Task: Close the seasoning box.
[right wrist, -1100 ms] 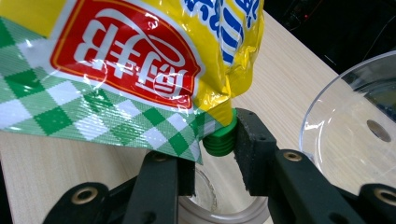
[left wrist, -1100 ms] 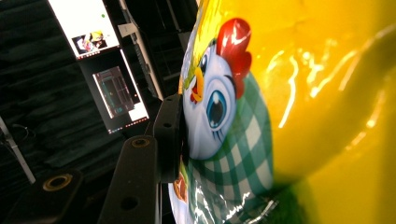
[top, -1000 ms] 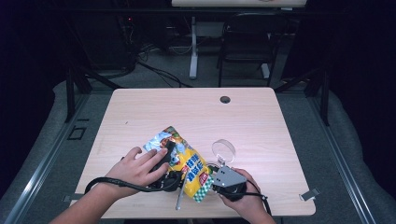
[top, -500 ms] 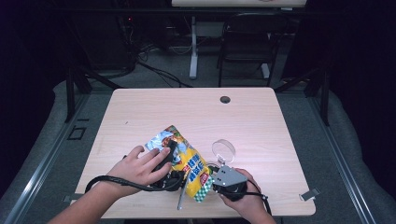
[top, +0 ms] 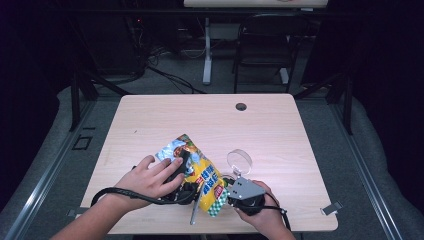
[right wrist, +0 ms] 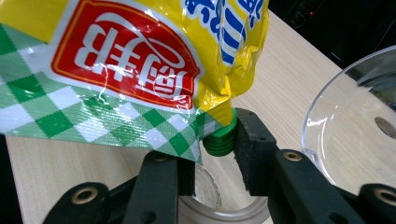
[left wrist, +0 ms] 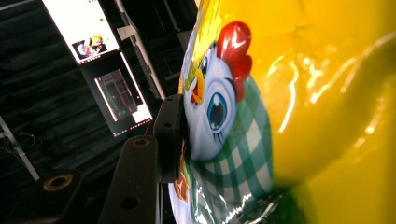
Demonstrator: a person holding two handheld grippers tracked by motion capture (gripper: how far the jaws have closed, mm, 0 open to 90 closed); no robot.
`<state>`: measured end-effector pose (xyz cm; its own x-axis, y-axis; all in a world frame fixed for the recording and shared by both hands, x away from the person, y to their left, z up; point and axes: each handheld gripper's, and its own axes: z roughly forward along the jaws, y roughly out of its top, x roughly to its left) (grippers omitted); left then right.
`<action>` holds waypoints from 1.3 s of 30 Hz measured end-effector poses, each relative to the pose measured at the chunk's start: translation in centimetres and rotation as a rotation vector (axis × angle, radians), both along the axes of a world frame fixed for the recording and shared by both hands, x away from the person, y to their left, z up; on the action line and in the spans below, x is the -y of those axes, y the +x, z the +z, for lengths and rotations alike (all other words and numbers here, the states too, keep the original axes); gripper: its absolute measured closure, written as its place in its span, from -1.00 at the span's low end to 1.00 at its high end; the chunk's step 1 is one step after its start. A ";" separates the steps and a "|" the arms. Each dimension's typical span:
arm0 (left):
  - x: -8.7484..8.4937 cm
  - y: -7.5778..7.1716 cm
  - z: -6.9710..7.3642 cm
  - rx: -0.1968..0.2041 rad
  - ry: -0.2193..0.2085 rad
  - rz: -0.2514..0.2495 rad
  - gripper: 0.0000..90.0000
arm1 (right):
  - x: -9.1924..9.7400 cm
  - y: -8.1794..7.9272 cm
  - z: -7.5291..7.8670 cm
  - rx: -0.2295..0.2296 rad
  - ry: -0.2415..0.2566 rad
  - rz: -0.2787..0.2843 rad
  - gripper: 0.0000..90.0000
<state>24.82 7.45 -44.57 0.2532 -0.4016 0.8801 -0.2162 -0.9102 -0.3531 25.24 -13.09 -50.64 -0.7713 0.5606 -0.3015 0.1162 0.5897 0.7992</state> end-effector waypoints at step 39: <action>0.4 0.0 0.6 -0.002 0.030 -0.010 0.38 | 0.2 0.0 0.1 -0.055 0.050 0.000 0.57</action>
<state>24.77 7.04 -44.02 0.2511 -0.4304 0.8670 -0.2265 -0.8970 -0.3797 25.25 -13.34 -50.52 -0.7860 0.5740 -0.2298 0.1610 0.5489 0.8202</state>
